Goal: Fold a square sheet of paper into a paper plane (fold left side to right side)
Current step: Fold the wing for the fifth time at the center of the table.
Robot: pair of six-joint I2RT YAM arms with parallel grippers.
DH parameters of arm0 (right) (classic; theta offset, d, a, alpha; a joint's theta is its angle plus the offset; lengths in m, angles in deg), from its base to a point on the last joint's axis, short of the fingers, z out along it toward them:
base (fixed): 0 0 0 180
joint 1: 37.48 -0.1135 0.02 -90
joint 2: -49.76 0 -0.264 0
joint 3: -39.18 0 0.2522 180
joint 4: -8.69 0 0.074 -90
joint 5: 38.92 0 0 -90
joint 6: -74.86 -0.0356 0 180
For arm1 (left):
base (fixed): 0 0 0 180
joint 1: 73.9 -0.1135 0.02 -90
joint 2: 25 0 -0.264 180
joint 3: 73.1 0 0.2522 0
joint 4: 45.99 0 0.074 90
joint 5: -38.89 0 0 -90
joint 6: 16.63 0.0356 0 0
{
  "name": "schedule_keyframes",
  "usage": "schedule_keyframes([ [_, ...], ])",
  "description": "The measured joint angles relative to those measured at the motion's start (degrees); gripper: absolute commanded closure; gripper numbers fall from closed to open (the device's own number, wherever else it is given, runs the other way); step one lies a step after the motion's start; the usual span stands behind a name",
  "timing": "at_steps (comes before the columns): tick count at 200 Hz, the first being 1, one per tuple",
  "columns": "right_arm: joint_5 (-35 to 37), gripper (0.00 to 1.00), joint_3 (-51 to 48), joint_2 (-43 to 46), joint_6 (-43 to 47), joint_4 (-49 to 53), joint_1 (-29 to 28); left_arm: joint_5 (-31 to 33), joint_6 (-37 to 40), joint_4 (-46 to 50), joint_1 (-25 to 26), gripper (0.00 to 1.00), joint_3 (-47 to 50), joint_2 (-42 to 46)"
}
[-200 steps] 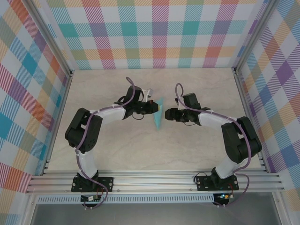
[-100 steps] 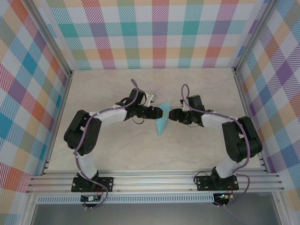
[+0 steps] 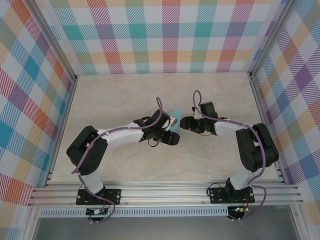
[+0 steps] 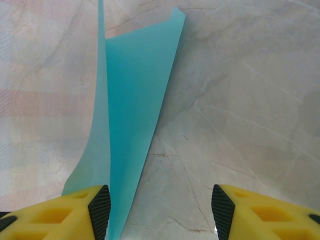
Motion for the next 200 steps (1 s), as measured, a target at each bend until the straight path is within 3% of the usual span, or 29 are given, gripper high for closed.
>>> schedule_keyframes([
  [67, 0.0, 0.43, 0.0, -0.7, -0.3, 0.0, 0.0, 10.2, 0.1, 5.7, 2.2, 0.49, -6.9, -7.8],
  [151, 0.0, 0.44, 0.0, -1.7, -0.4, -0.1, 0.0, 13.1, 0.1, 7.2, 2.4, 0.57, -8.9, -8.6],
  [200, 0.0, 0.44, 0.0, -1.8, -0.4, -0.2, 0.0, 13.9, 0.2, 7.4, 2.5, 0.7, -10.1, -11.4],
])
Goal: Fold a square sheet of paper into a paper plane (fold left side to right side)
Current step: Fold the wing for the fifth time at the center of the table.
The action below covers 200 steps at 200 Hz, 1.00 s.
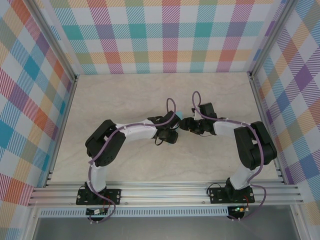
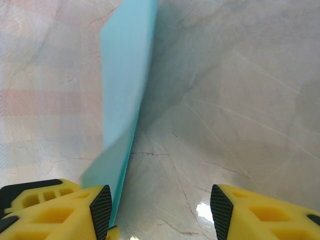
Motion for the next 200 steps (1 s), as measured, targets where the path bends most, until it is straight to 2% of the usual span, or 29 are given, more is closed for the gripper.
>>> schedule_keyframes([
  [30, 0.0, 0.43, 0.0, 0.0, 0.0, 0.0, 0.0, 0.1, 0.1, -0.1, 0.1, 0.77, 0.0, -0.2],
  [98, -1.5, 0.41, -1.6, 0.1, -0.4, -1.6, 1.7, -0.7, -1.0, -2.9, -0.3, 0.82, 2.0, 0.3],
  [147, -9.3, 0.45, -3.4, 0.0, -3.4, -5.9, 7.1, -5.9, -3.6, -10.1, -2.6, 0.83, 7.5, 2.7],
  [200, -17.9, 0.51, -1.5, -7.8, -8.7, -12.8, 7.1, -9.8, -5.2, -13.8, -4.2, 0.84, 9.7, 3.2],
])
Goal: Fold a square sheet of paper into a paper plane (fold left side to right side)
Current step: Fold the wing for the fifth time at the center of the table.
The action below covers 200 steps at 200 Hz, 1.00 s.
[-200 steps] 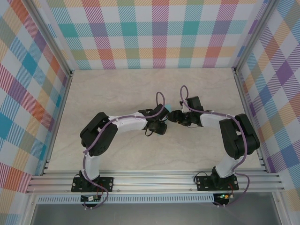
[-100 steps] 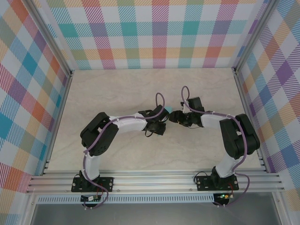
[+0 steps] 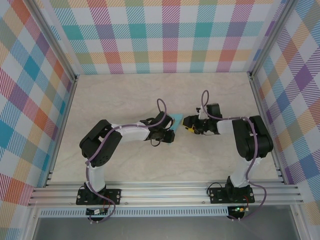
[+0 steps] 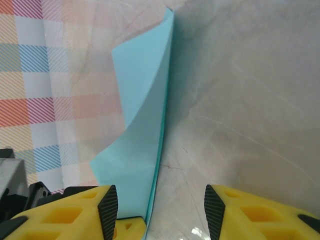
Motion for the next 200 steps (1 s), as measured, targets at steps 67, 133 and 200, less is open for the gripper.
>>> schedule_keyframes([
  [67, -1.8, 0.58, 5.3, -4.7, -2.6, -0.6, -2.9, -0.8, -1.0, -0.4, -0.3, 0.86, 0.2, 0.0],
  [133, -1.5, 0.62, 8.5, -6.9, -2.6, 0.6, -5.3, -1.9, -1.2, -2.1, -0.8, 0.85, 1.0, 0.1],
  [200, -1.3, 0.61, 9.0, -7.1, -2.3, 2.1, -5.4, -5.1, -2.2, -6.6, -1.7, 0.75, 3.8, 1.0],
])
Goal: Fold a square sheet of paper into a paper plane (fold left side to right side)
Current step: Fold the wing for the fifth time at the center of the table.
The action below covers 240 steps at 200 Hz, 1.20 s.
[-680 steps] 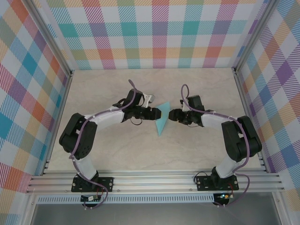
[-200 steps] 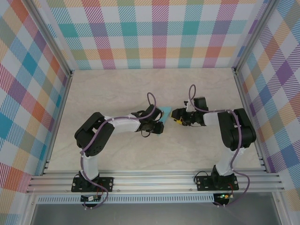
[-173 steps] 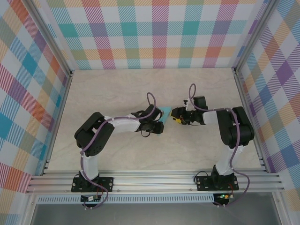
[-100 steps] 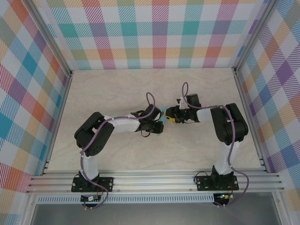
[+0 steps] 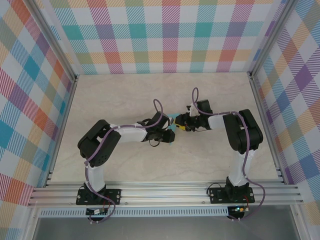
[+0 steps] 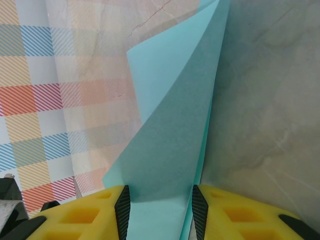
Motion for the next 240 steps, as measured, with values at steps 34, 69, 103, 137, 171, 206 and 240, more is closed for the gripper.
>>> schedule_keyframes([
  [34, 0.0, 0.61, 0.3, 0.0, 0.2, 0.9, 0.0, -1.9, -0.4, -0.9, -0.6, 0.7, 1.3, 1.4],
  [69, 0.0, 0.61, 0.4, 0.0, 0.7, 1.1, 0.0, -4.6, -1.4, -1.3, -3.3, 0.65, 2.9, 5.1],
  [103, 0.0, 0.61, 0.4, 0.0, 1.3, 1.3, 0.0, -9.3, -4.7, -5.5, -8.5, 0.64, 3.5, 6.4],
  [137, 0.0, 0.61, 0.5, 0.0, 1.3, 1.4, 0.0, -13.2, -7.6, -7.6, -11.5, 0.65, 1.3, 3.3],
  [171, 0.0, 0.61, 0.5, 0.0, 1.3, 1.5, 0.0, -16.0, -9.4, -8.4, -12.0, 0.65, -2.6, -2.0],
  [206, 0.0, 0.61, 0.5, 0.0, 1.5, 1.6, 0.0, -17.9, -10.3, -8.8, -12.0, 0.65, -5.9, -5.3],
  [240, 0.0, 0.61, 0.6, 0.0, 1.7, 1.8, 0.0, -18.6, -10.8, -8.8, -12.0, 0.72, -7.0, -6.4],
])
